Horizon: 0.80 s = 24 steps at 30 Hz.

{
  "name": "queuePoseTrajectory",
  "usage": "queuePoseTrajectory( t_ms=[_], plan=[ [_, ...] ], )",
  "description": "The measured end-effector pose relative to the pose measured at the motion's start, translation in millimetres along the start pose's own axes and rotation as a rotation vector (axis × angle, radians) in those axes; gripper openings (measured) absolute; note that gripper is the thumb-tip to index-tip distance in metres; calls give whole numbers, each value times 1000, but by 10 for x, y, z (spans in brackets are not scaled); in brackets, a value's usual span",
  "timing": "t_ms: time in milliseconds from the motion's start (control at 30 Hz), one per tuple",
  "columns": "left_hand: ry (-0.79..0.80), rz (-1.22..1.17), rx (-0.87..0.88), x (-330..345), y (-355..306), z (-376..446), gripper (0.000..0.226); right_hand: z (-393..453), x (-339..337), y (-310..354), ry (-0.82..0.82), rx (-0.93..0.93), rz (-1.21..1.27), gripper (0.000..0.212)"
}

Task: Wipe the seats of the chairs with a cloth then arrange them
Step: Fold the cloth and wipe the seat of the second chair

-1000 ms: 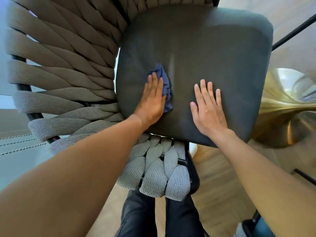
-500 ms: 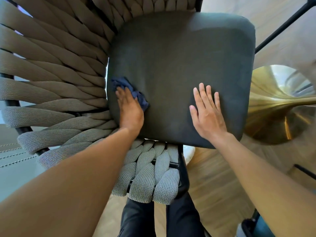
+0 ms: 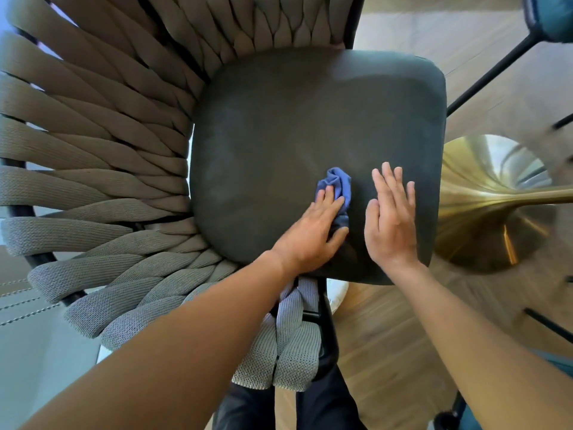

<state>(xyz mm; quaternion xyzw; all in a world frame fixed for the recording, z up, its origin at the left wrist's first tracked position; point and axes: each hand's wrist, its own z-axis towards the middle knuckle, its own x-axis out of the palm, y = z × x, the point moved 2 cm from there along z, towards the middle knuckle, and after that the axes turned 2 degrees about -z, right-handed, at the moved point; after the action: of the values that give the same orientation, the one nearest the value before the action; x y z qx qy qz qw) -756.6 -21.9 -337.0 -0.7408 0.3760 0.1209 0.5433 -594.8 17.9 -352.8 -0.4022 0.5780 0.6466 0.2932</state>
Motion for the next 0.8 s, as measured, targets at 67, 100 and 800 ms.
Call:
queuePoseTrajectory(
  t_ms=[67, 100, 800],
  plan=[
    [-103, -104, -8, -213, 98, -1, 49, -72, -35, 71, -59, 4, 38, 51],
    [-169, -91, -15, -325, 184, 4, 44, -119, -13, 146, -42, -14, 36, 53],
    [-186, 171, 40, -1013, 518, -165, 30, -387, 232, 763, 526, -223, 99, 46]
  ],
)
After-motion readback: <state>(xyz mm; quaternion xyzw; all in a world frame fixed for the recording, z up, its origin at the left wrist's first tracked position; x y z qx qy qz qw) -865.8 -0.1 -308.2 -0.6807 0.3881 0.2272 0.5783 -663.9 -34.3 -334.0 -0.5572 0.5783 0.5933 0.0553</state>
